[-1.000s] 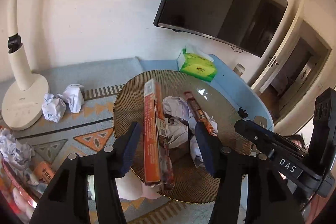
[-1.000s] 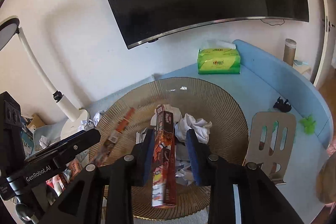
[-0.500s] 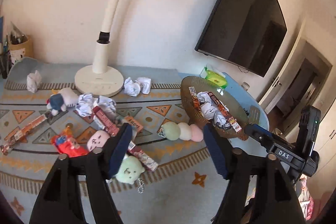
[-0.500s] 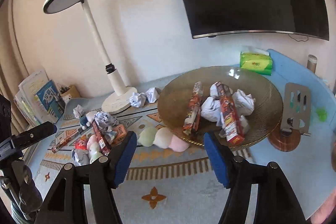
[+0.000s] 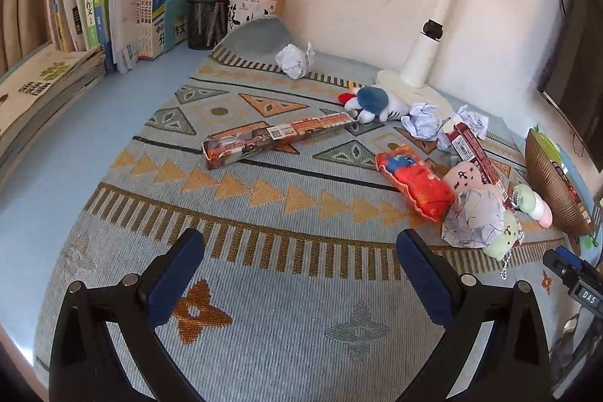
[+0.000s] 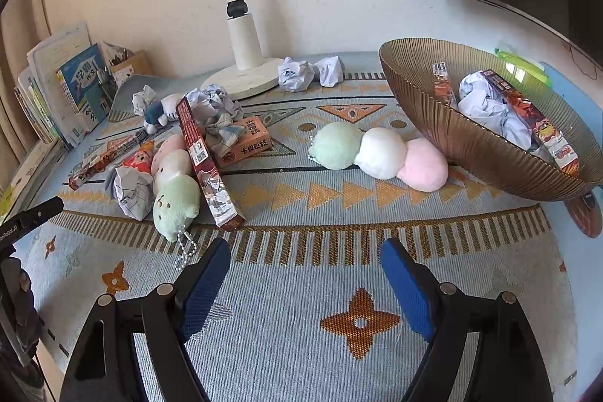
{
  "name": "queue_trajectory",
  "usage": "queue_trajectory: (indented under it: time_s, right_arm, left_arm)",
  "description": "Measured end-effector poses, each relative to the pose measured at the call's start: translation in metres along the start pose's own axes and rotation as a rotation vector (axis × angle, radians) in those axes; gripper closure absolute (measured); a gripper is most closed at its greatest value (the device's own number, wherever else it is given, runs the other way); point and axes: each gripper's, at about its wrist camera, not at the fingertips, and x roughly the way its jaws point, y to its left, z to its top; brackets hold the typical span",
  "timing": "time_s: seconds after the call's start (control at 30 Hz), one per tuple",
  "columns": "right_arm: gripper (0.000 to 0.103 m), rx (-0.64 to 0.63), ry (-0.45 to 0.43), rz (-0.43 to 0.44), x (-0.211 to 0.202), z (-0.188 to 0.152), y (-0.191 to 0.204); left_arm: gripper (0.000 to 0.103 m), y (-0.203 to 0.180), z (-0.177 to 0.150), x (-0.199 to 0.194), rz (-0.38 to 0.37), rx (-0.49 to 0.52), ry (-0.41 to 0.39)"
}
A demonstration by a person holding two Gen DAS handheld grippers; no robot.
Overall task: Organize objects
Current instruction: 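Grasp another red snack box with the right tool while the left tool grasps one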
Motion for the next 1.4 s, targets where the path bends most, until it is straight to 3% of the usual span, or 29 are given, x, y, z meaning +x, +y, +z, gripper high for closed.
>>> queue_trajectory:
  time_s: [0.13,0.33,0.4,0.47,0.57,0.7,0.83,1.0,1.07,1.13,1.2,1.23,1.27,1.3,1.4]
  right_arm:
    - [0.022,0.021,0.048,-0.031,0.009,0.001,-0.003]
    - [0.022,-0.008,0.003,-0.089,0.001,0.001,0.004]
    - [0.027,-0.035,0.014,-0.070,0.003,0.003,0.009]
    - [0.045,-0.079,0.040,-0.037,0.008,0.006,0.016]
    - [0.054,-0.127,0.045,0.032,0.016,0.015,0.030]
    - [0.054,-0.159,0.015,0.115,0.024,0.035,0.045]
    - [0.057,-0.214,0.034,0.111,0.041,0.046,0.057]
    - [0.063,-0.220,0.061,0.180,0.054,0.050,0.060]
    - [0.063,-0.229,0.103,0.192,0.063,0.049,0.062]
    - [0.063,-0.234,0.130,0.188,0.071,0.048,0.064]
    - [0.067,-0.224,0.125,0.208,0.070,0.049,0.063]
    - [0.076,-0.218,0.125,0.211,0.070,0.048,0.061]
    - [0.078,-0.216,0.122,0.211,0.069,0.047,0.061]
    - [0.080,-0.216,0.110,0.210,0.067,0.046,0.060]
    - [0.083,-0.230,0.099,0.224,0.059,0.043,0.061]
  left_arm:
    - [0.002,-0.001,-0.002,0.000,0.013,0.006,0.007]
    - [0.002,-0.009,-0.004,0.004,0.072,0.031,0.029]
    - [0.002,-0.013,-0.002,0.006,0.076,0.057,0.038]
    - [0.002,-0.014,0.005,0.007,0.037,0.090,0.048]
    - [0.002,-0.016,0.024,0.010,0.086,0.188,0.020]
    - [0.002,-0.013,0.054,0.029,0.089,0.336,0.007]
    - [0.002,-0.004,0.072,0.055,0.079,0.396,0.047]
    - [0.002,0.008,0.080,0.079,0.050,0.406,0.087]
    - [0.007,0.009,0.080,0.089,0.034,0.412,0.117]
    - [0.021,0.007,0.080,0.097,0.010,0.414,0.157]
    - [0.029,0.004,0.078,0.102,-0.001,0.413,0.168]
    - [0.040,0.002,0.078,0.102,-0.006,0.411,0.169]
    - [0.049,-0.001,0.077,0.100,-0.024,0.408,0.165]
    - [0.066,-0.004,0.075,0.099,-0.034,0.409,0.164]
    - [0.081,-0.019,0.066,0.092,-0.005,0.438,0.150]
